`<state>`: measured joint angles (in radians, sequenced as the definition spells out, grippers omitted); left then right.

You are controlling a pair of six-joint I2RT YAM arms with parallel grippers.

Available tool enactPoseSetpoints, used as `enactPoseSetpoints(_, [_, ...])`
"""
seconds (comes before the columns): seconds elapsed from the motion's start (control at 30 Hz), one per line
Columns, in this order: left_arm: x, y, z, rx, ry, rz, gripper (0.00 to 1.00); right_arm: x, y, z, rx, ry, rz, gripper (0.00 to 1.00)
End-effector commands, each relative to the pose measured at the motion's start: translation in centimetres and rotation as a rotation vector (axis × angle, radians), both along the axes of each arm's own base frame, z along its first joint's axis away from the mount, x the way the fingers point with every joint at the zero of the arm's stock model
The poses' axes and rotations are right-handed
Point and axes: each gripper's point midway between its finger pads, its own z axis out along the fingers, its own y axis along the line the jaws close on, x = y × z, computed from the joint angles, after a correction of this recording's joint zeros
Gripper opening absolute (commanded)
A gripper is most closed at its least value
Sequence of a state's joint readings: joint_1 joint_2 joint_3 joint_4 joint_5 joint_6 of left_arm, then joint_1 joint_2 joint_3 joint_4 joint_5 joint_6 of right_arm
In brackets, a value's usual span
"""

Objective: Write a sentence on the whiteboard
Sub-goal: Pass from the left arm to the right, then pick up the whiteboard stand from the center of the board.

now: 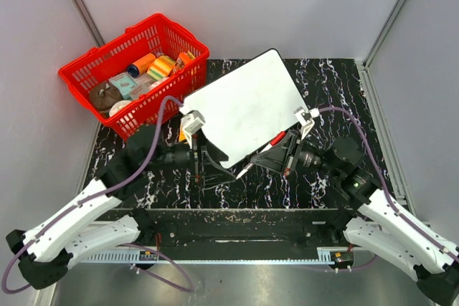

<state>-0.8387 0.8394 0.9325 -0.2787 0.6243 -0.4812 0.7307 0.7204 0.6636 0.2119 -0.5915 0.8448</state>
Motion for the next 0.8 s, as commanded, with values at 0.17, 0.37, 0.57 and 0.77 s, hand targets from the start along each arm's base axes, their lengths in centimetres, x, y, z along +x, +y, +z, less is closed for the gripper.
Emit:
enactPoseSetpoints(0.17, [1.5,2.9,-0.5,-0.052,0.014,0.232,0.99,3.0,-3.7,-3.0,-0.147,0.068,-0.320,0.00])
enactPoseSetpoints(0.37, [1.8,3.3,-3.8,-0.042,0.117,0.293,0.99,3.7,-5.0,-4.9,-0.188,0.118,-0.409,0.00])
enactPoseSetpoints(0.57, [3.0,4.7,-7.5,-0.032,0.202,0.428,0.99,5.5,-4.5,-6.0,-0.266,0.124,-0.451,0.00])
enactPoseSetpoints(0.77, [3.6,6.8,-10.0,-0.079,0.255,0.566,0.99,7.5,-3.4,-5.0,-0.331,0.066,-0.461,0.00])
